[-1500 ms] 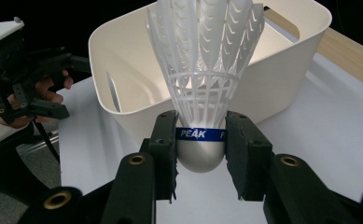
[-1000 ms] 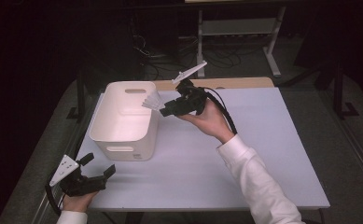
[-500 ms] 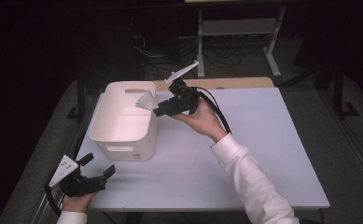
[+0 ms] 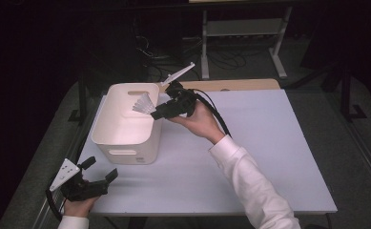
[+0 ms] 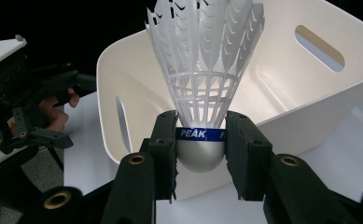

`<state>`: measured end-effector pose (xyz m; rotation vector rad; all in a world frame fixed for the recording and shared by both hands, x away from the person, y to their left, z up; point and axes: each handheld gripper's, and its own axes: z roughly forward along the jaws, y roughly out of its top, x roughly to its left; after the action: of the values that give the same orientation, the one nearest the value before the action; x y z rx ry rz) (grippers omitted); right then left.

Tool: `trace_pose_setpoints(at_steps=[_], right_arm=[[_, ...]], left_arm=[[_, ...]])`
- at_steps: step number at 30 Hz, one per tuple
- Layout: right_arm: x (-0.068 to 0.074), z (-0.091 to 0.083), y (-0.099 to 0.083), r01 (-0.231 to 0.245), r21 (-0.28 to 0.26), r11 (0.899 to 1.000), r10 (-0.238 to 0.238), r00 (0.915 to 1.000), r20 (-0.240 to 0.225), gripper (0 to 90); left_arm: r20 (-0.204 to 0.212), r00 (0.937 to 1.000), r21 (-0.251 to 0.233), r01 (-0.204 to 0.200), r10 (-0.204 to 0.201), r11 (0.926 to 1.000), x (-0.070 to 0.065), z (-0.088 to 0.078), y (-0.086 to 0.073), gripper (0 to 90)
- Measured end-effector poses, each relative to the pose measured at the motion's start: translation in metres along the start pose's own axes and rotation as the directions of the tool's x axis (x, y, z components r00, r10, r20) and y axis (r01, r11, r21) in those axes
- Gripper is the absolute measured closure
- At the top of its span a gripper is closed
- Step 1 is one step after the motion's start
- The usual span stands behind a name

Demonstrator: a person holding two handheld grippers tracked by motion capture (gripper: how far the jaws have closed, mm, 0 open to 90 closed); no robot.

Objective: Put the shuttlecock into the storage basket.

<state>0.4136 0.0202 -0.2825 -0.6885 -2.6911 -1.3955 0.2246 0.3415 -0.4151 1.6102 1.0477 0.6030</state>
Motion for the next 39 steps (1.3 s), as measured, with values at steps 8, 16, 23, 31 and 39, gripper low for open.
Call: trace_pose_setpoints(at_steps=[8,16,23,31,39], right_arm=[[0.0,0.01,0.004,0.024,0.002,1.0,-0.024,0.9997,-0.001,63.8],[-0.001,0.021,0.006,0.019,0.012,1.0,-0.019,0.9998,-0.011,63.8],[-0.001,0.033,0.01,0.011,0.028,1.0,-0.01,0.9996,-0.026,63.8],[0.0,0.051,0.015,0.029,0.042,0.999,-0.027,0.9986,-0.046,63.8],[0.003,0.063,0.018,0.043,0.052,0.998,-0.04,0.9973,-0.062,63.8]], left_arm=[[0.003,1.0,0.001,-0.006,0.006,1.0,0.0,0.0,0.0,0.0],[0.004,1.0,-0.005,0.006,-0.006,1.0,0.0,-0.001,0.0,0.0],[0.004,1.0,-0.004,0.004,-0.004,1.0,0.0,-0.002,0.0,0.0],[0.012,0.9999,-0.008,-0.002,0.002,1.0,0.001,-0.002,0.0,0.0],[0.015,0.9998,-0.006,0.012,-0.011,0.9999,0.0,-0.002,0.0,0.0]])
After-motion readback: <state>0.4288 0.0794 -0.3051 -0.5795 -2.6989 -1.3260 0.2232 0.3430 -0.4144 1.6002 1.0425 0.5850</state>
